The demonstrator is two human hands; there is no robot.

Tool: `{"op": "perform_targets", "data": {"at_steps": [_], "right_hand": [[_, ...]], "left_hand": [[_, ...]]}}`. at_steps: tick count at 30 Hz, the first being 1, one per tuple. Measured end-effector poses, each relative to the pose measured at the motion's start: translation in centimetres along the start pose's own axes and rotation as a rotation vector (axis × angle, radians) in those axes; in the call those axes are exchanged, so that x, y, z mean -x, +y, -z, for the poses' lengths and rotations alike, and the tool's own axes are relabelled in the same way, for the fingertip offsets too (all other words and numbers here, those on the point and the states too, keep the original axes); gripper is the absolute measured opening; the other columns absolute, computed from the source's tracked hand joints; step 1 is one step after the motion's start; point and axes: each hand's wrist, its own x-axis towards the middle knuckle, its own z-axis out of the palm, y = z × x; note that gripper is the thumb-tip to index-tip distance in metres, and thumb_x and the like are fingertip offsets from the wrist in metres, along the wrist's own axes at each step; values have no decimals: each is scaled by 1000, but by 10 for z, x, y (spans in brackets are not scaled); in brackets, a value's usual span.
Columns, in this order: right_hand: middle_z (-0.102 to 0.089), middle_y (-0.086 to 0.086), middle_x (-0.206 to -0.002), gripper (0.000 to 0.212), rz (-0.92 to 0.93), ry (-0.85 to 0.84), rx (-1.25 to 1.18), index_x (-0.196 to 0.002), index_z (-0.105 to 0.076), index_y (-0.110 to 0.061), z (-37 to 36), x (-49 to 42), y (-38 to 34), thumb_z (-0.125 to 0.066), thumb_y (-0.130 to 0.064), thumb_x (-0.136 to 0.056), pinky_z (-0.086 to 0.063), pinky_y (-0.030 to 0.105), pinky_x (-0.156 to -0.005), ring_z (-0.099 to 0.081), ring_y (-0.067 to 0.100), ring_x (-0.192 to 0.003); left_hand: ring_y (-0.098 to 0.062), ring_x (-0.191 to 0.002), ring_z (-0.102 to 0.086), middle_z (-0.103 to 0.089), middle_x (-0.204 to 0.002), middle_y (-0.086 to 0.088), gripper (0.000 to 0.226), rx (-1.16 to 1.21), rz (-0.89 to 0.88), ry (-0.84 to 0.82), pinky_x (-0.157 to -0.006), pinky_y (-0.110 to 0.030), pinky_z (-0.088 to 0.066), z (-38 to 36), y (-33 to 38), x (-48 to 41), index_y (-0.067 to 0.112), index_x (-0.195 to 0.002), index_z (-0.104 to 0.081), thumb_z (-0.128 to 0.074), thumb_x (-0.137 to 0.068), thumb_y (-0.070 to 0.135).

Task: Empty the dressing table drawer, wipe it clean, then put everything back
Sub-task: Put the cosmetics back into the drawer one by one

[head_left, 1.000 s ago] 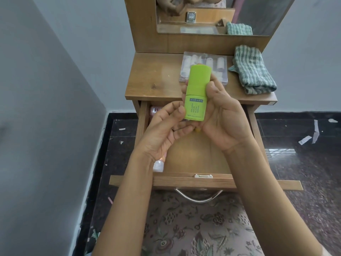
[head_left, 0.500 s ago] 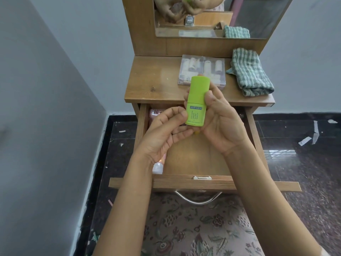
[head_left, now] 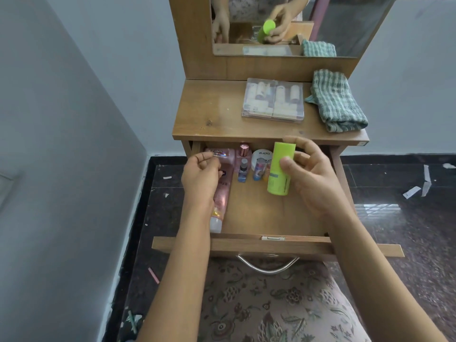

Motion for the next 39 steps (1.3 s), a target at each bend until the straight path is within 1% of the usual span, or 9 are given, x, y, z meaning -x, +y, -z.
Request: {"op": "perform_targets", "data": {"at_steps": [2, 10, 14, 18, 26, 31, 35, 37, 39], "right_hand": [[-60, 8, -103, 37, 15, -35, 120, -124, -50, -13, -2, 1, 3, -58, -2, -91, -54, 26, -76, -65, 6, -87], [-58, 1, -109, 44, 24, -148, 341, -121, -46, -25, -13, -3, 14, -53, 6, -90, -50, 39, -89, -58, 23, -100], [-60, 1, -105, 50, 55, -106, 448, -119, -45, -33, -14, 1, 18, -54, 5, -88, -50, 48, -91, -58, 31, -97], [-60, 1, -105, 51, 81, -45, 518, -116, -45, -35, -14, 3, 19, -56, 4, -85, -49, 49, -91, -59, 29, -97], [-58, -1, -105, 48, 116, 86, 527, -116, -47, -29, -12, 1, 21, -57, 4, -82, -51, 45, -85, -60, 22, -95], [-58, -1, -103, 46, 106, 127, 504, -115, -48, -28, -10, 0, 21, -58, 3, -83, -52, 39, -86, -58, 21, -94], [-59, -2, -103, 45, 107, 133, 488, -114, -48, -28, -9, 0, 20, -59, 2, -83, -51, 35, -85, -59, 19, -95], [-59, -3, -104, 45, 105, 134, 480, -115, -48, -29, -9, 0, 20, -60, 2, -84, -52, 34, -85, -60, 18, -95], [-59, -3, -104, 46, 103, 135, 469, -115, -48, -29, -8, -1, 20, -59, 2, -84, -53, 35, -85, -60, 18, -96]], "left_hand": [[-11, -88, -65, -68, -99, -2, 20, -107, -47, 13, -82, -29, -56, -1, -2, 0, 17, -106, -62, -58, -89, 7], [-12, -98, -60, -64, -105, 5, 25, -503, -183, -51, -91, -32, -50, -1, -3, 4, 22, -105, -60, -52, -90, 4], [-15, -107, -60, -64, -116, 2, 32, -636, -203, -116, -94, -31, -49, -3, -1, 6, 16, -122, -57, -54, -91, 7], [-17, -116, -57, -59, -126, 2, 41, -675, -193, -189, -89, -20, -39, -8, 3, 11, 13, -130, -50, -61, -90, 11], [-25, -123, -48, -49, -131, -10, 67, -827, -309, -299, -96, -31, -41, -23, 14, 2, 9, -128, -44, -81, -72, 14], [-26, -115, -50, -55, -123, -11, 72, -923, -320, -394, -82, -24, -37, -25, 16, -14, 6, -121, -51, -88, -60, 18], [-12, -96, -49, -58, -104, 3, 65, -949, -385, -496, -76, -18, -34, -26, 16, -20, 11, -120, -59, -87, -62, 20], [-9, -95, -44, -54, -102, 5, 67, -963, -394, -513, -78, -19, -35, -26, 16, -22, 13, -124, -58, -87, -64, 20], [-15, -104, -53, -62, -110, 1, 69, -962, -393, -517, -87, -24, -43, -27, 14, -26, 16, -125, -58, -87, -62, 23]]}}
